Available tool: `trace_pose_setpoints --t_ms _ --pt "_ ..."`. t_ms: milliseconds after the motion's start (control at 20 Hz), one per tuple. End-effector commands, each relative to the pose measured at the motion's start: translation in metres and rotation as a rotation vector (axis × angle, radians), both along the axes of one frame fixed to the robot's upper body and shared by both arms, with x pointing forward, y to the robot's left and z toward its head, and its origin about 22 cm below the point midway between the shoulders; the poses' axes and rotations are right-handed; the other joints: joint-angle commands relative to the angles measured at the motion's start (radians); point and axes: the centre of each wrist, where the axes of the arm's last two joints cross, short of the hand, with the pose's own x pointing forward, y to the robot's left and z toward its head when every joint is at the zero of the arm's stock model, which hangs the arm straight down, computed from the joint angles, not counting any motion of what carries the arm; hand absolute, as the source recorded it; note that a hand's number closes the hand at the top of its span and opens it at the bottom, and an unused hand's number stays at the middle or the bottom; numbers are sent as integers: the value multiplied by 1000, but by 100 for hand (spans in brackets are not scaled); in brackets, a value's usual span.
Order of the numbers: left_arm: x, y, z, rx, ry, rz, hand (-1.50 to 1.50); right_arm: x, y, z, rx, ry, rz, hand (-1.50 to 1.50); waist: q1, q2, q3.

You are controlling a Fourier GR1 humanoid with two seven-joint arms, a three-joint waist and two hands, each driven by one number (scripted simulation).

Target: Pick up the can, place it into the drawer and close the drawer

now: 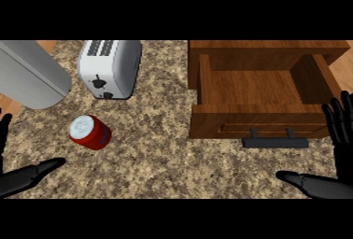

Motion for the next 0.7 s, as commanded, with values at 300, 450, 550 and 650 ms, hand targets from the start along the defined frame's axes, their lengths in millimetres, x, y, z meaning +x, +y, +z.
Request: trace_pose_setpoints --t_ms 300,450,550,650 --pt "31 -48 -60 6 79 22 -150 -12 -12 1 -10 -23 -10 -150 -6 0 0" --pt "26 -24 -74 0 97 16 -150 -9 4 9 1 -2 -5 -150 0 0 0" --pt "25 -13 -82 3 103 23 -150 -19 -15 13 -3 -32 -4 -150 -1 0 0" --pt "29 -40 -114 24 123 36 -150 -22 -23 17 -19 -22 3 -150 -5 0 0"
